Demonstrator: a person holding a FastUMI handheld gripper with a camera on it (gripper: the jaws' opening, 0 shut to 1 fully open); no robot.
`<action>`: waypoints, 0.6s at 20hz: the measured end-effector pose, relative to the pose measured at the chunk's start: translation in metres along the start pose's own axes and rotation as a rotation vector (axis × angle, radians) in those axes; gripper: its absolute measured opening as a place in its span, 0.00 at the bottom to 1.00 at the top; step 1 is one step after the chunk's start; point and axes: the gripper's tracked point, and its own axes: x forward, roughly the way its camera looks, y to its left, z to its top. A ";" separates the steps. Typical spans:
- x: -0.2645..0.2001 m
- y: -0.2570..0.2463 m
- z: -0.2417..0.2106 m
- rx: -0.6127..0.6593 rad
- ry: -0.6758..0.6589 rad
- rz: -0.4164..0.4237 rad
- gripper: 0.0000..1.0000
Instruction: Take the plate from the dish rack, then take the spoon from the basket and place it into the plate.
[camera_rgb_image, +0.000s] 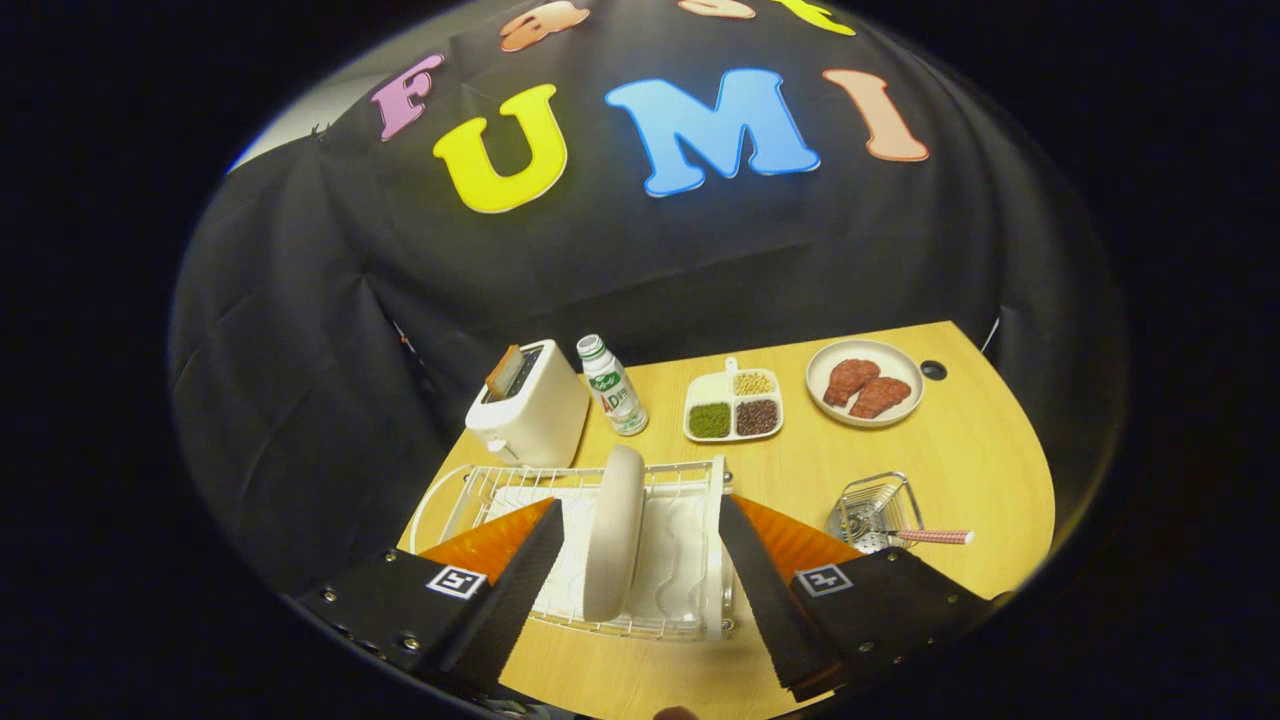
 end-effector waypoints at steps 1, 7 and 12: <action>0.006 0.003 -0.001 -0.002 0.017 0.002 0.97; 0.037 0.014 -0.020 0.014 0.149 -0.025 0.97; 0.055 0.008 -0.037 0.006 0.291 -0.078 0.97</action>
